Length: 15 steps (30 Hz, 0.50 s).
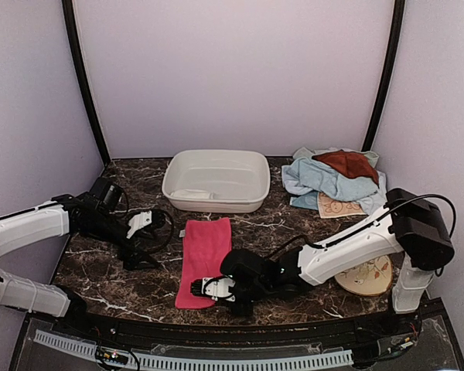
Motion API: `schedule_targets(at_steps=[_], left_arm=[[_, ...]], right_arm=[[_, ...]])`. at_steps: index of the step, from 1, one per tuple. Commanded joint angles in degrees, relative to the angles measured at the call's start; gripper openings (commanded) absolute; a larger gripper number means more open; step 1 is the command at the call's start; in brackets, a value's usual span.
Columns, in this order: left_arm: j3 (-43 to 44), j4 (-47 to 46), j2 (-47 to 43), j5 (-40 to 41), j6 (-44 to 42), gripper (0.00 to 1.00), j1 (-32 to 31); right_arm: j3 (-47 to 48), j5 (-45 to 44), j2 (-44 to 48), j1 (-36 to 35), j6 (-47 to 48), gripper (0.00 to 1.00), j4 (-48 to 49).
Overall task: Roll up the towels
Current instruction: Roll the towel at the center of the board.
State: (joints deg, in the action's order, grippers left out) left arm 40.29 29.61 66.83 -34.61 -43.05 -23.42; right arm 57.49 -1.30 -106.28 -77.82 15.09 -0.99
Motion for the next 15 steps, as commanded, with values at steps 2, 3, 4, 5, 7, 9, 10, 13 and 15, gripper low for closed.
schedule_targets(at_steps=[2, 3, 4, 5, 7, 9, 10, 13, 15], left_arm=[[0.9, 2.7, -0.8, -7.4, -1.8, 0.95, -2.1], [0.9, 3.2, -0.4, -7.3, -2.1, 0.95, -3.1], [0.7, 3.6, -0.1, -7.0, -2.5, 0.94, -4.5], [0.3, 3.7, 0.0, -6.6, -2.8, 0.93, -5.8], [-0.6, 3.2, 0.1, -6.0, -2.9, 0.92, -8.8], [-1.3, 2.5, 0.4, -6.9, -2.7, 0.92, -9.8], [-1.4, 2.5, 0.6, -7.3, -2.7, 0.91, -10.3], [-1.5, 3.0, 1.2, -7.4, -3.7, 0.92, -12.4], [-1.3, 2.9, 2.1, -6.7, -4.5, 0.92, -14.8]], right_arm=[[2.6, 17.9, -2.3, 4.8, -15.3, 0.0, -2.0], [2.4, 20.8, -2.5, 5.8, -18.0, 0.0, -1.2], [2.0, 23.4, -2.8, 6.8, -21.2, 0.0, 0.1], [1.5, 25.9, -3.1, 7.8, -24.2, 0.0, 1.5], [1.0, 30.8, -4.2, 9.3, -29.6, 0.0, 4.1], [1.0, 34.8, -5.6, 10.6, -36.0, 0.0, 7.3], [0.9, 36.9, -6.3, 11.3, -39.1, 0.0, 9.1], [0.1, 42.3, -8.2, 13.6, -48.9, 0.0, 15.8], [0.3, 44.3, -9.1, 14.6, -52.7, 0.0, 17.7]])
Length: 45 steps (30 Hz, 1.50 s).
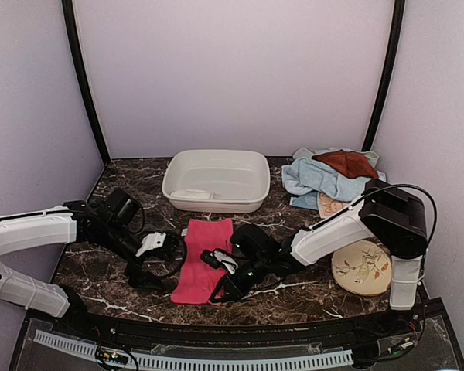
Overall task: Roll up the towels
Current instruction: Roll the towel at the center of the board.
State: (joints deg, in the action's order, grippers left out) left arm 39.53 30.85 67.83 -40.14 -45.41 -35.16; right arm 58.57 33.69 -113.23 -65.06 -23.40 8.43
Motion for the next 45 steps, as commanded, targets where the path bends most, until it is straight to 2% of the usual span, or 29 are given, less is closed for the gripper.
schedule_targets(at_steps=[1, 8, 11, 13, 17, 22, 24, 27, 30, 31, 33, 37, 41, 45], left_arm=[[-0.4, 1.5, 1.9, -0.5, -2.3, 0.92, -4.1], [-0.3, -1.7, 7.0, 6.9, -3.4, 0.91, -12.1], [-1.4, -5.4, 9.1, 12.7, -3.8, 0.86, -15.3], [-1.2, -8.4, 10.2, 15.7, -3.2, 0.8, -16.3], [-1.3, -11.4, 11.0, 17.9, -3.3, 0.78, -16.8], [-2.4, -15.1, 13.0, 21.0, -2.7, 0.69, -17.0], [-2.6, -15.2, 13.6, 20.8, -2.6, 0.59, -17.0], [-2.1, -14.0, 13.9, 20.3, -1.8, 0.36, -17.0], [-2.1, -12.1, 13.1, 18.2, -1.2, 0.26, -17.0], [-2.0, -11.6, 13.0, 17.6, -0.7, 0.23, -16.9], [-1.6, -10.1, 12.9, 15.3, 0.3, 0.21, -16.4], [-0.1, -6.9, 14.4, 10.1, 2.0, 0.22, -14.6], [1.9, -4.3, 17.5, 3.9, 3.0, 0.22, -10.6], [4.3, -1.2, 22.0, -0.1, 2.7, 0.22, -7.6]], right_arm=[[-0.6, 10.1, -2.5, 2.2, -15.7, 0.0, 8.7], [-0.3, 13.3, -4.1, 3.7, -20.5, 0.0, 10.7], [0.2, 13.8, -4.4, 3.9, -20.6, 0.0, 10.5], [0.6, 14.1, -4.5, 4.1, -20.5, 0.0, 9.7], [0.6, 14.5, -4.2, 4.4, -20.2, 0.0, 8.8], [-0.3, 14.9, -3.1, 4.7, -19.3, 0.0, 9.0], [-0.5, 14.9, -2.8, 5.0, -19.4, 0.0, 9.0], [-0.9, 13.9, -2.0, 5.3, -18.6, 0.0, 7.9], [-1.6, 7.6, 0.9, 5.6, -13.8, 0.08, 3.6], [-2.2, 3.2, 2.7, 5.6, -11.4, 0.17, 1.7], [-5.9, -5.3, 8.0, 5.3, -7.2, 0.27, 2.8], [-13.5, -19.5, 18.0, 1.9, 3.4, 0.4, 7.4], [-16.3, -31.0, 23.3, -5.8, 15.1, 0.44, 6.8], [-14.0, -37.1, 22.4, -11.9, 22.3, 0.44, 4.5]])
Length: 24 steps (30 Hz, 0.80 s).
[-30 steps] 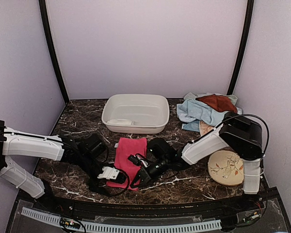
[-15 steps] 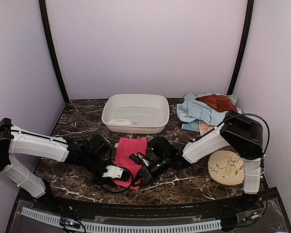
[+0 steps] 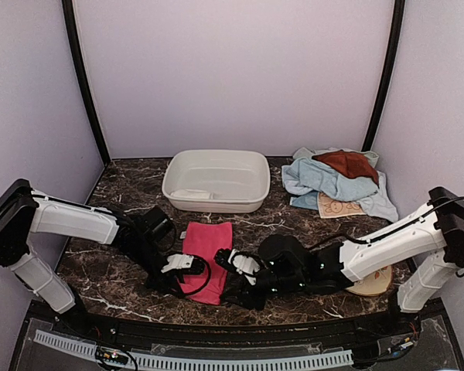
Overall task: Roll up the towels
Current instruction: Roll the towel at the center of the board.
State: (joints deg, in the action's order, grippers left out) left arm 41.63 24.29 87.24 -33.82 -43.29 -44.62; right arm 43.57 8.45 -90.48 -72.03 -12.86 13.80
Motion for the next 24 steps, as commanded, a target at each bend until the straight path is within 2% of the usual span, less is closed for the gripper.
schedule_targets(at_steps=[1, 9, 14, 18, 21, 23, 24], left_arm=[[2.7, 5.7, 3.7, -7.0, 0.7, 0.22, 2.2], [6.5, 9.9, 10.3, -8.2, 0.3, 0.26, 4.4], [9.0, 12.1, 13.3, -7.7, -0.4, 0.26, 5.1], [10.0, 13.0, 14.1, -7.5, -0.8, 0.26, 5.2], [10.3, 13.4, 14.3, -7.3, -1.4, 0.3, 5.2], [10.5, 13.7, 14.5, -6.8, -1.9, 0.38, 5.2], [10.4, 13.5, 14.4, -6.2, -2.0, 0.47, 5.3]], right_arm=[[1.7, -13.8, -1.8, -6.5, 13.5, 0.44, -0.4], [10.5, -34.5, -14.7, -15.4, 32.0, 0.44, 0.8], [12.6, -39.0, -19.5, -16.5, 41.7, 0.43, 4.0], [13.4, -40.3, -21.4, -16.0, 42.5, 0.43, 5.3], [13.6, -41.0, -23.0, -15.4, 42.2, 0.41, 5.2], [13.8, -40.1, -23.8, -14.7, 40.3, 0.34, 4.6], [14.1, -38.6, -23.3, -14.1, 38.7, 0.28, 3.3]])
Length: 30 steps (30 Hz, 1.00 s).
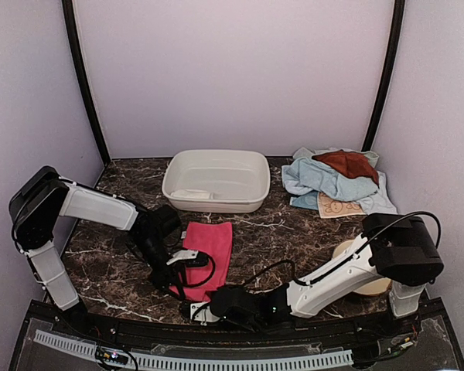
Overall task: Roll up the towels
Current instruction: Roll the towel at the center of the board.
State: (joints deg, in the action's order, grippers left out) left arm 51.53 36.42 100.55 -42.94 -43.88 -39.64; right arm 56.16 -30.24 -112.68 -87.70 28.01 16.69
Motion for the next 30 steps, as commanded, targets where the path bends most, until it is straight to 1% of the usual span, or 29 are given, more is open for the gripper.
schedule_targets(at_steps=[1, 2, 4, 5, 6, 8, 13, 16, 18, 21, 24, 25, 27, 30], left_arm=[[0.3, 0.7, 0.4, 3.8, -1.2, 0.54, 0.6], [-0.3, 0.1, -0.5, 4.2, -1.2, 0.58, 1.1], [-1.9, -1.7, -3.4, 5.0, -1.0, 0.67, 2.6], [-2.9, -3.0, -5.1, 5.3, -0.9, 0.71, 3.6], [-4.1, -4.2, -7.0, 5.6, -1.1, 0.73, 4.0], [-7.1, -7.0, -11.3, 7.1, -1.3, 0.75, 6.6], [-14.9, -14.1, -21.9, 14.6, -2.9, 0.74, 7.3], [-17.7, -13.8, -28.2, 15.9, -5.9, 0.74, 7.4], [-18.2, -11.9, -31.8, 15.6, -8.6, 0.73, 7.3], [-14.4, -6.4, -32.2, 14.1, -9.5, 0.72, 6.9], [-11.3, -3.7, -31.7, 14.0, -10.5, 0.72, 4.9], [-9.6, -1.5, -30.2, 14.3, -10.2, 0.72, 1.3], [-6.7, 1.1, -27.6, 14.0, -9.4, 0.72, -2.3], [-7.1, -1.5, -25.0, 16.5, -9.3, 0.71, -6.9]], right_arm=[[1.7, 2.0, -0.5, 2.2, -4.3, 0.21, -0.7], [1.8, 3.8, 0.3, 2.8, -6.5, 0.12, -1.8], [1.6, 8.2, 2.0, 4.0, -10.5, 0.0, -3.9], [1.3, 10.9, 2.9, 4.5, -12.4, 0.0, -4.9], [0.9, 13.5, 3.6, 5.1, -14.1, 0.0, -5.7], [0.4, 18.7, 4.7, 6.1, -17.9, 0.0, -7.1], [2.3, 32.3, 4.1, 10.8, -27.7, 0.0, -11.5], [2.5, 43.4, 3.8, 15.5, -34.9, 0.0, -11.5], [3.2, 48.9, 2.8, 18.4, -38.8, 0.0, -12.2], [5.3, 54.6, 0.4, 21.4, -43.0, 0.0, -14.3], [7.2, 59.2, -2.2, 23.9, -46.7, 0.0, -15.9], [7.6, 60.5, -3.0, 24.5, -47.8, 0.0, -16.2], [8.0, 62.7, -4.4, 25.3, -49.5, 0.0, -16.3], [8.2, 64.7, -5.6, 26.1, -51.5, 0.0, -16.3]])
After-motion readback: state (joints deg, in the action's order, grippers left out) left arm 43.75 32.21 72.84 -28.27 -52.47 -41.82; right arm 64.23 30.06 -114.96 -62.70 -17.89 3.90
